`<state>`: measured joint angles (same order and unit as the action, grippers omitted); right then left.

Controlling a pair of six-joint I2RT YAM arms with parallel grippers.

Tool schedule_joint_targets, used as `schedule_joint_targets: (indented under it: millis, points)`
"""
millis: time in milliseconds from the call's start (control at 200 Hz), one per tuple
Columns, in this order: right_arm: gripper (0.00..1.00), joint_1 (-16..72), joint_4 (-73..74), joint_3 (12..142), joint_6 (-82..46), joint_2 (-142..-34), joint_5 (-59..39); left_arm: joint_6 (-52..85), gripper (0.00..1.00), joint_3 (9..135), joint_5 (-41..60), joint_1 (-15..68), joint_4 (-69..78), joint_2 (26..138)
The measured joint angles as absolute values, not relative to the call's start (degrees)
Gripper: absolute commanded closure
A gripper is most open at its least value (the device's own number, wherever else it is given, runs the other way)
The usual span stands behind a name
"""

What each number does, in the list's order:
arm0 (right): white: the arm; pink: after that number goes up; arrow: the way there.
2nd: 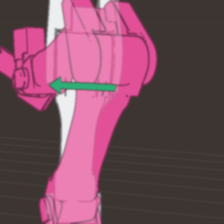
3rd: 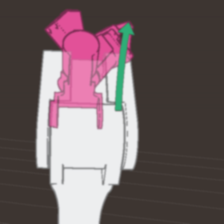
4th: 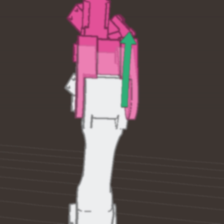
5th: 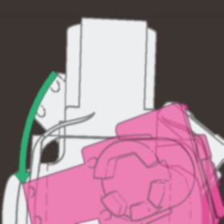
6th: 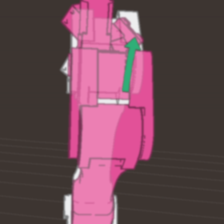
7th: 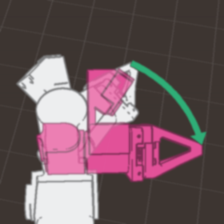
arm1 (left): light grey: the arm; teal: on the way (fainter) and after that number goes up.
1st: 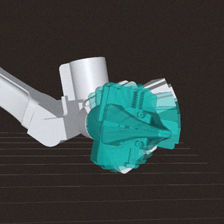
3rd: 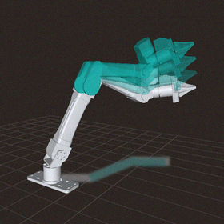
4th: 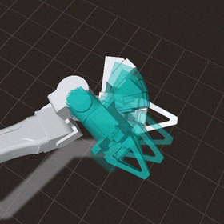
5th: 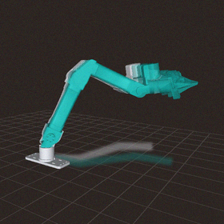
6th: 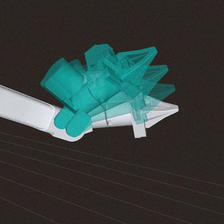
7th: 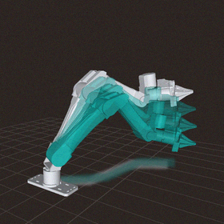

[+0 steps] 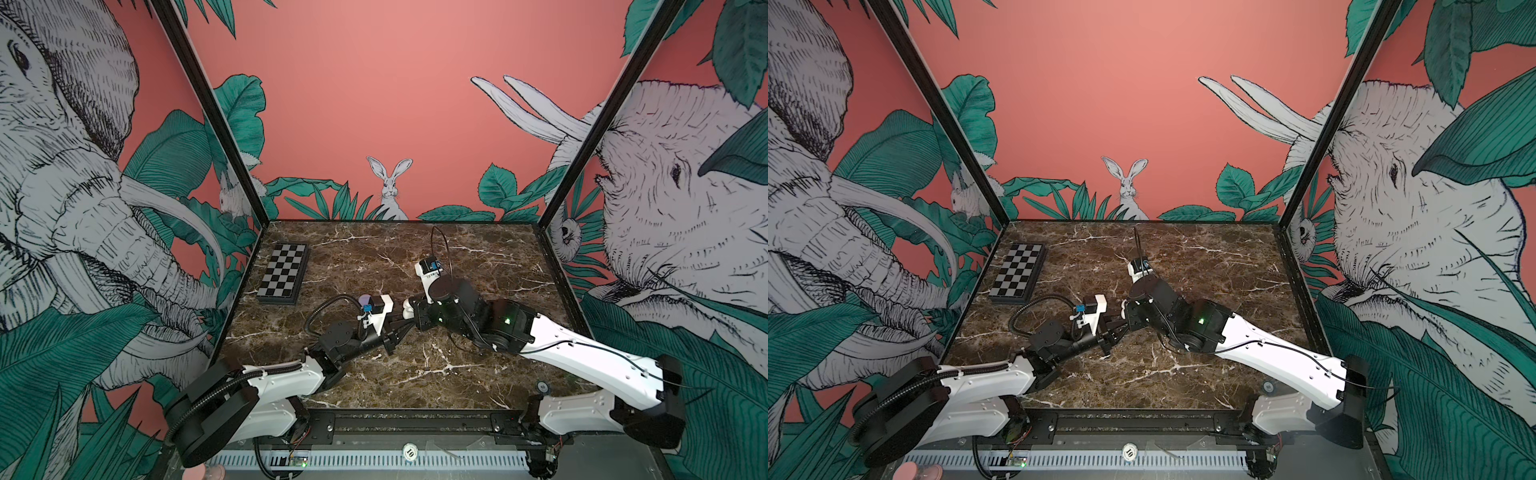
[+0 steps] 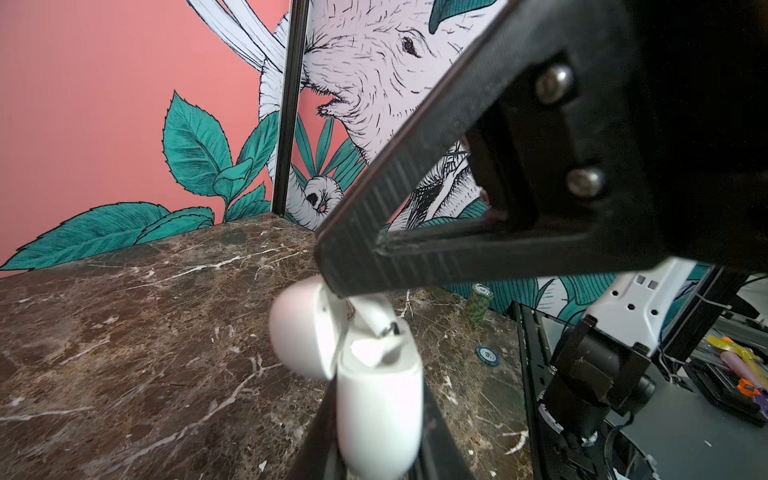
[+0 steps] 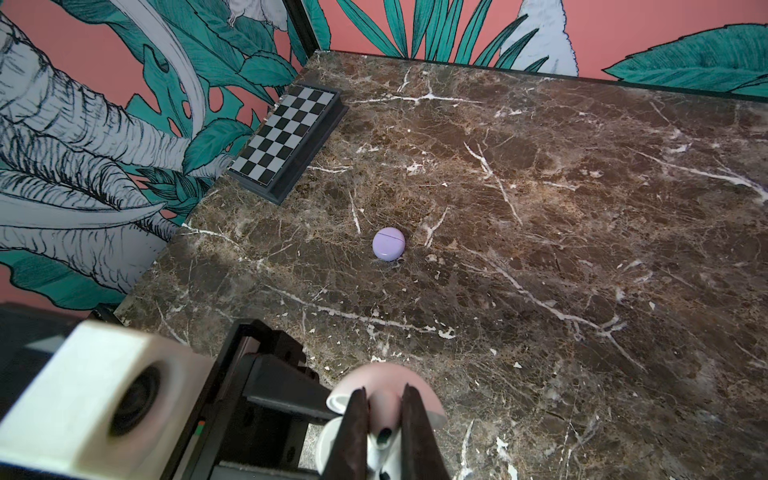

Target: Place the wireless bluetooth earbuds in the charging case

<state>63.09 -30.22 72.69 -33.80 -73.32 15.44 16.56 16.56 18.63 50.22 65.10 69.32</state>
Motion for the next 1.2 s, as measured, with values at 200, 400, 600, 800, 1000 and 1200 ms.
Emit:
schedule_joint_targets:
  millis: [200, 400, 600, 800, 1000, 1200]
  points:
    - [1.00, 64.01, -29.28, 72.34, -33.34, -73.10, 15.94, 16.08, 1.00, 16.53, 18.63, 50.22, 65.95, 69.32]
    - [1.00, 64.95, -28.93, 72.25, -32.73, -73.10, 17.08, 16.03, 1.00, 16.45, 18.57, 50.22, 66.65, 69.32]
    - [1.00, 65.54, -28.73, 72.14, -32.69, -72.71, 17.85, 16.03, 1.00, 16.34, 18.35, 50.24, 67.35, 69.32]
    - [1.00, 66.11, -27.97, 71.35, -32.69, -72.36, 18.70, 16.01, 1.00, 16.08, 17.91, 50.24, 67.42, 69.19]
    - [1.00, 66.76, -26.72, 70.76, -32.69, -72.05, 19.73, 16.01, 1.00, 15.90, 17.23, 50.39, 66.94, 68.18]
    - [1.00, 67.44, -25.89, 70.37, -32.51, -71.26, 20.49, 16.01, 1.00, 15.90, 16.99, 50.52, 66.59, 67.16]
